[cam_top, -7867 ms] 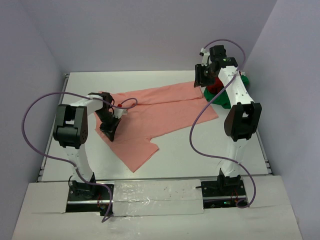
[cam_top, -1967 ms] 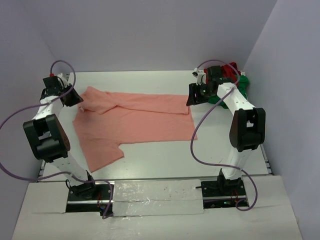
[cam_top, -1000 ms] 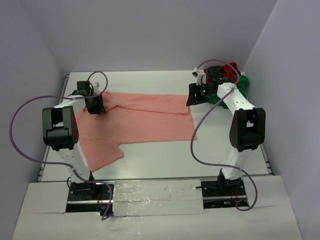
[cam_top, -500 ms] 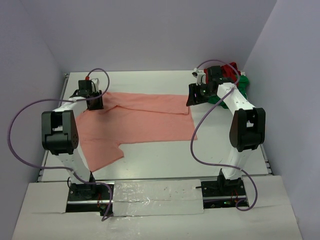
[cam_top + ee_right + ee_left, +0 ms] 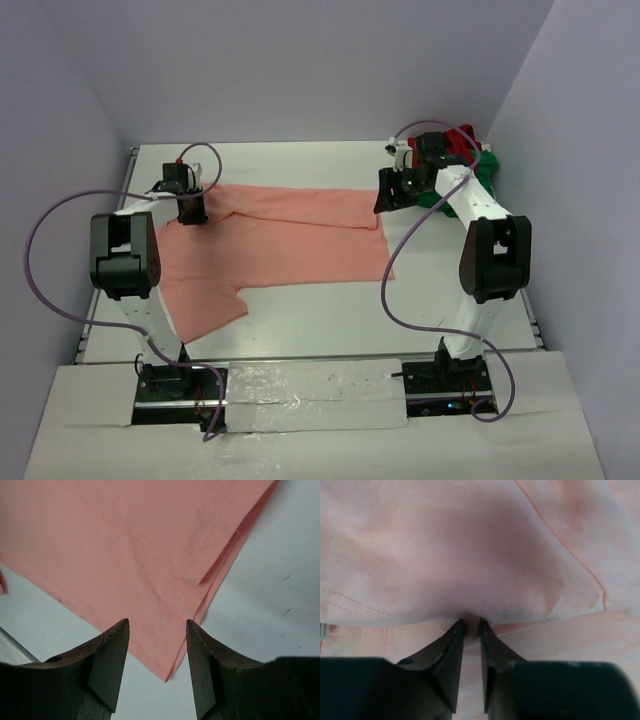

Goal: Fold and stack the t-shirts
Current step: Fold the tshirt

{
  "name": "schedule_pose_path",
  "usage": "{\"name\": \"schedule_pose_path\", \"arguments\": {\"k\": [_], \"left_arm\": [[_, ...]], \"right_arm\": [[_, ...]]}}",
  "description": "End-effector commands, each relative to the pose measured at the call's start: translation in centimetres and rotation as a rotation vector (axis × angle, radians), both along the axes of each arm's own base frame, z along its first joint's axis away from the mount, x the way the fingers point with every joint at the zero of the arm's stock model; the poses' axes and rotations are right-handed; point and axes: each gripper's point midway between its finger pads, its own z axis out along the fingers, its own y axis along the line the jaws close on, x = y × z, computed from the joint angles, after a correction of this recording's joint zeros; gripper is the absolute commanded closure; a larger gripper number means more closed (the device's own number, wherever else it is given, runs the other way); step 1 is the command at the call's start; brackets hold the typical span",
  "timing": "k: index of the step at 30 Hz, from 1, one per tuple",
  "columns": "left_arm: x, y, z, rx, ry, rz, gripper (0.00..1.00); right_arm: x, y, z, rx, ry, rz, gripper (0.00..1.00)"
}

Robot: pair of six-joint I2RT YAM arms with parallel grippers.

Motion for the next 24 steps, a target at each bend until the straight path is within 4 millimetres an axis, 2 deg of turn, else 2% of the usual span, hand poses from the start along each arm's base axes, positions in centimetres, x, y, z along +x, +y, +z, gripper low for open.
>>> {"name": "schedule_pose_path", "arguments": {"k": [1, 2, 3, 5, 11, 12, 24], "left_arm": [[1.2, -0.2, 0.8, -0.002, -0.022, 0.001, 0.77], [1.2, -0.2, 0.7, -0.006, -0.022, 0.004, 0.83], [1.1, -0.3, 0.5, -0.008, -0.017, -0.001, 0.94], [1.1, -0.3, 0.5, -0.012, -0.017, 0.004, 1.00], [1.4, 0.1, 2.4, 0.014, -0.058, 0.009, 1.00], [1.3, -1.1, 3.1, 0.019, -0.068, -0.016, 1.00], [0.5, -2.4, 9.1, 0.032, -0.121, -0.066, 1.00]], "right_arm": [[0.3, -0.3, 2.4, 0.012, -0.064, 0.005, 0.43], [0.3, -0.4, 2.4, 0.012, -0.063, 0.003, 0.43], [0.3, -0.4, 2.3, 0.010, -0.062, 0.004, 0.43], [0.2, -0.5, 2.1, 0.010, -0.058, 0.002, 0.43], [0.0, -0.4, 1.5, 0.014, -0.042, 0.002, 0.43], [0.0, -0.4, 1.5, 0.014, -0.042, 0.002, 0.43], [-0.1, -0.2, 1.2, 0.027, -0.037, 0.005, 0.43]]}}
